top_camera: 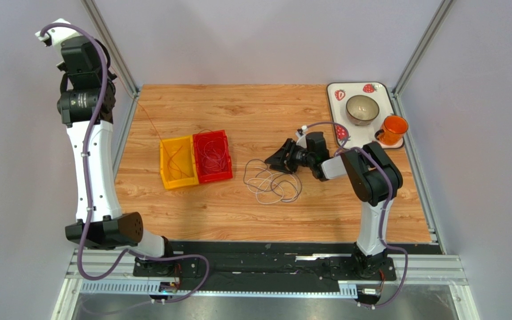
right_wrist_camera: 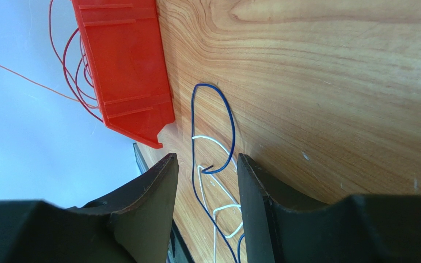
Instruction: Untangle the cables
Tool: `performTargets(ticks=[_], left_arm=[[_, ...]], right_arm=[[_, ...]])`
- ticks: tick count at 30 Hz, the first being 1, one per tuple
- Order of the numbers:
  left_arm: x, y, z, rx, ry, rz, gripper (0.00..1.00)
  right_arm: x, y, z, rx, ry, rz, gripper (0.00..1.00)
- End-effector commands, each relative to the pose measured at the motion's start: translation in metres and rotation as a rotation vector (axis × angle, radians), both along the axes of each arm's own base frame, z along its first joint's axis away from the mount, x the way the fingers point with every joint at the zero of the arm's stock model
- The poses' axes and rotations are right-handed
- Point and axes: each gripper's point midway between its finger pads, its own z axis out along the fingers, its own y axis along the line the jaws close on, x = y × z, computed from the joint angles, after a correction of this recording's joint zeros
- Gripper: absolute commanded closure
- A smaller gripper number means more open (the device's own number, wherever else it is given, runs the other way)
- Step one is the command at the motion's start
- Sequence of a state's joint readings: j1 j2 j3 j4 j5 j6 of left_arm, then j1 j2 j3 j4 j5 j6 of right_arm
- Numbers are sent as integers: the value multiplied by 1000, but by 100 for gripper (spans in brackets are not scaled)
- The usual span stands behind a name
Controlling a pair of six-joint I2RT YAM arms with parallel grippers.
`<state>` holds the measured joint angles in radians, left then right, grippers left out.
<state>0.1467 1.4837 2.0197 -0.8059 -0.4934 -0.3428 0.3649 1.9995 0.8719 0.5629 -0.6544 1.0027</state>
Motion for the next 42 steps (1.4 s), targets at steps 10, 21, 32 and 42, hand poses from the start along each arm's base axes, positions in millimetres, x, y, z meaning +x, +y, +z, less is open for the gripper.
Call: performTargets(ticks=[10,21,32,42], left_arm=[[9,-16,-33,-70,-36,-75,100],[-1,-56,-92,-104,64,-106,100],[-55,-97,-152,-156,190,-190,100],[-106,-139,-226,-302,379,-265,100]], right_arm=[[9,4,13,46,-44,6,53],[10,2,13,63,-37,5,53],[9,2,14,82,-33,4,53],[8,2,13,89,-28,3,53]])
